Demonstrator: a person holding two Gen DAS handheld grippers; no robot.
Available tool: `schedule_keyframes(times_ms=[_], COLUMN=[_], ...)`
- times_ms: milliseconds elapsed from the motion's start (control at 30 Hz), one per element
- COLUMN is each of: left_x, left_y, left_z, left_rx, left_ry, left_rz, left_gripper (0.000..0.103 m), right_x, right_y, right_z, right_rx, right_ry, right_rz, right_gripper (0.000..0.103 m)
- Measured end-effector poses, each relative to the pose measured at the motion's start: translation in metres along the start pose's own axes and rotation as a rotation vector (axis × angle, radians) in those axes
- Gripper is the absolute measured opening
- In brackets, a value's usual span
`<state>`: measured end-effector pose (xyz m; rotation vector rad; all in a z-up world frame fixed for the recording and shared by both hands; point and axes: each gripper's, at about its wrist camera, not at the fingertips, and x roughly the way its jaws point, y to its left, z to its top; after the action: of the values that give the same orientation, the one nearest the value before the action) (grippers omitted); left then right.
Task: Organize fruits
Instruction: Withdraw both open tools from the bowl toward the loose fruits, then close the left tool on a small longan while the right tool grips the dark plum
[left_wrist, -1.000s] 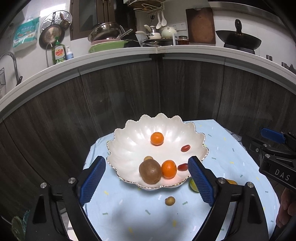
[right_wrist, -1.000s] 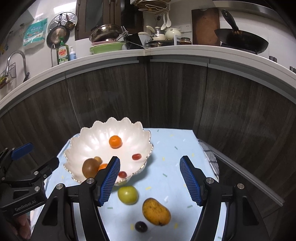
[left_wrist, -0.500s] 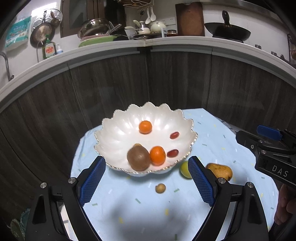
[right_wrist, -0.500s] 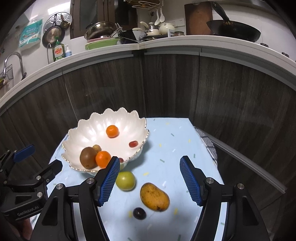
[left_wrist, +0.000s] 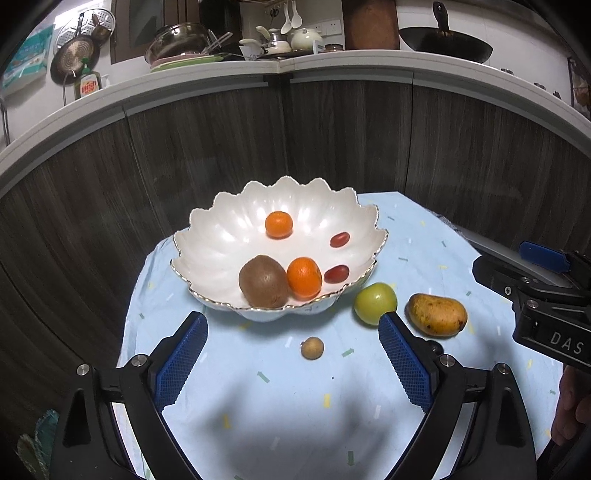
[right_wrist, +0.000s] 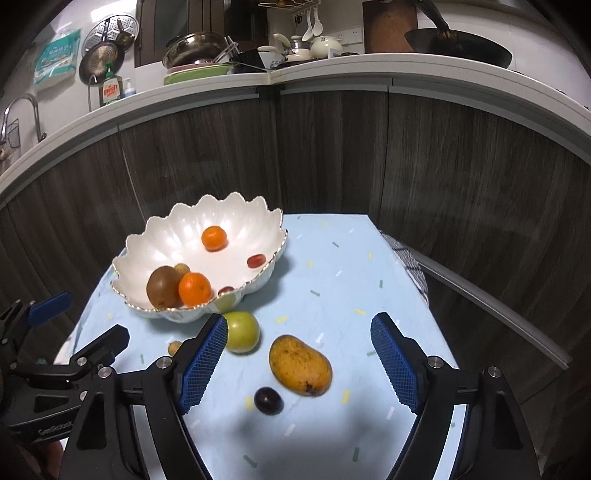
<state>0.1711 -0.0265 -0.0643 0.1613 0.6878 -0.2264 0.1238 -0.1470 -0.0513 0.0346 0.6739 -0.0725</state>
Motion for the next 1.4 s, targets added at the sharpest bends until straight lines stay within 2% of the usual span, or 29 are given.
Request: schedule_keyframes(times_ms=[300, 567, 800, 900, 967, 1000, 1133, 1400], left_x=[0.018, 0.036, 0.052, 0.060, 0.065, 0.068, 0.076, 0.088], left_y=[0.003, 0.007, 0.006, 0.005, 0.005, 0.006, 0.005, -0.001], left_z=[-0.013, -0.018, -0.022, -0.024, -0.026, -0.027, -0.032, -0.039], left_rx=[0.034, 0.064, 0.110, 0.121, 0.120, 0.120, 0.130, 0.139], left_ry=[0.016, 0.024, 0.031, 0.047, 0.059, 0.067, 0.088, 0.122], left_rz=[-0.058, -0.075, -0.114, -0.132, -0.142, -0.149, -0.160, -0.193], left_gripper=[0.096, 0.096, 0.096, 0.090, 0.085, 0.085, 0.082, 0.068], right_x=[0.009, 0.016, 0.030, 0.035, 0.038, 0.040, 0.046, 0.053], right_y=[0.006, 0.017, 0.024, 0.025, 0.026, 0.026, 0.027, 0.026], right_z=[-0.019, -0.035, -0.048, -0.052, -0.053, -0.054, -0.059, -0.066], right_rx=[0.013, 0.004, -0.005, -0.003, -0.004, 0.000, 0.009, 0.026], right_ry=[0.024, 0.040, 0.084, 0.102, 0.114, 0.121, 0.151, 0.172], right_rz=[-0.020, -0.028, -0.020, -0.018, -0.017, -0.015, 0.005, 0.025], right_gripper=[0.081, 0.081, 0.080, 0.077, 0.071, 0.066, 0.057, 0.055])
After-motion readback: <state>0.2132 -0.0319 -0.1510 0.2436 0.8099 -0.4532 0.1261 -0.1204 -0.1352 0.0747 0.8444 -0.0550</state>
